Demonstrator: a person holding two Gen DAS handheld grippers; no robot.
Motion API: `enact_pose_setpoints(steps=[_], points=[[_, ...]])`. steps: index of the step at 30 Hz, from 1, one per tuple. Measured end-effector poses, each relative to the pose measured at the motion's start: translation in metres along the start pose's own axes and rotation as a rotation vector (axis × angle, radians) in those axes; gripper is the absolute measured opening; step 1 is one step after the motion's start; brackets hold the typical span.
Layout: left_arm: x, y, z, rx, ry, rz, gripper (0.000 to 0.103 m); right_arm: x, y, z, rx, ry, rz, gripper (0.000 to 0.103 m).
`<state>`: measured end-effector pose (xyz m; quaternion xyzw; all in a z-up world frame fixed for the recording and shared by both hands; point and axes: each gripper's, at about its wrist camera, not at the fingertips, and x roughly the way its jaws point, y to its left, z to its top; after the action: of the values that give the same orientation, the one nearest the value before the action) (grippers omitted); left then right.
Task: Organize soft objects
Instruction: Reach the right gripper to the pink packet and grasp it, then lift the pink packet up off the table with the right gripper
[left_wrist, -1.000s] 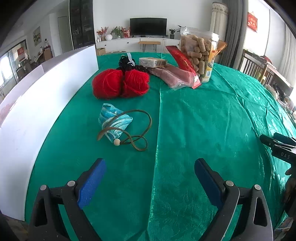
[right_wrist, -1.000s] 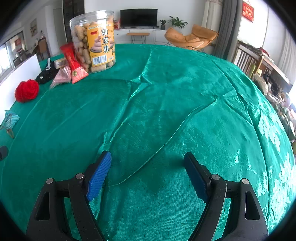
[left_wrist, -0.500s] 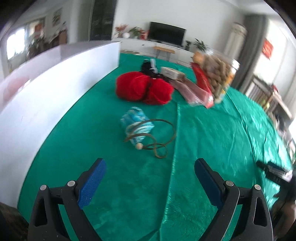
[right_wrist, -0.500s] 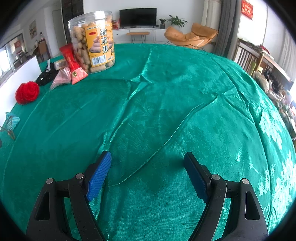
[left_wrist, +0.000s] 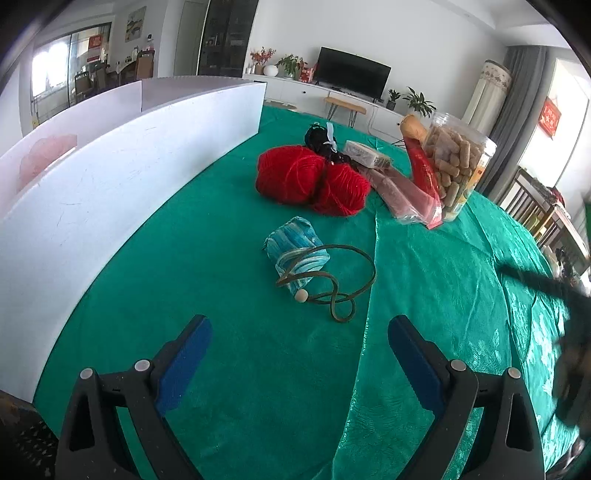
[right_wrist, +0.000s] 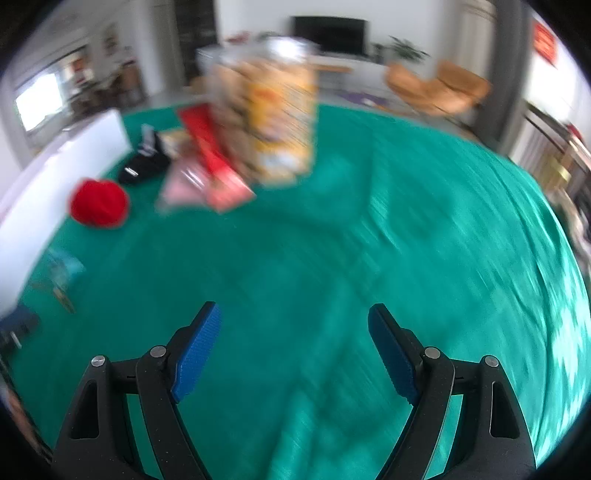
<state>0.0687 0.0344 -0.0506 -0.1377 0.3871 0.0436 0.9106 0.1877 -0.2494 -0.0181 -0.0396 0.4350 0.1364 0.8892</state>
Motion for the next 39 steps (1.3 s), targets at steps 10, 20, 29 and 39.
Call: enact_pose_setpoints(steps=[10, 20, 29, 39], points=[[0.003, 0.004, 0.002, -0.028, 0.008, -0.015, 0.096, 0.086, 0.128, 0.085, -0.348, 0.099, -0.022, 0.069], [0.004, 0.01, 0.004, -0.064, 0.019, -0.042, 0.096, 0.116, 0.128, 0.087, -0.246, 0.226, -0.169, 0.015], [0.002, 0.013, 0.004, -0.075, 0.013, -0.055, 0.096, 0.015, 0.043, -0.003, 0.048, 0.353, 0.114, 0.015], [0.004, 0.008, 0.003, -0.062, 0.024, -0.046, 0.096, -0.087, 0.009, -0.093, 0.034, 0.23, 0.09, 0.071]])
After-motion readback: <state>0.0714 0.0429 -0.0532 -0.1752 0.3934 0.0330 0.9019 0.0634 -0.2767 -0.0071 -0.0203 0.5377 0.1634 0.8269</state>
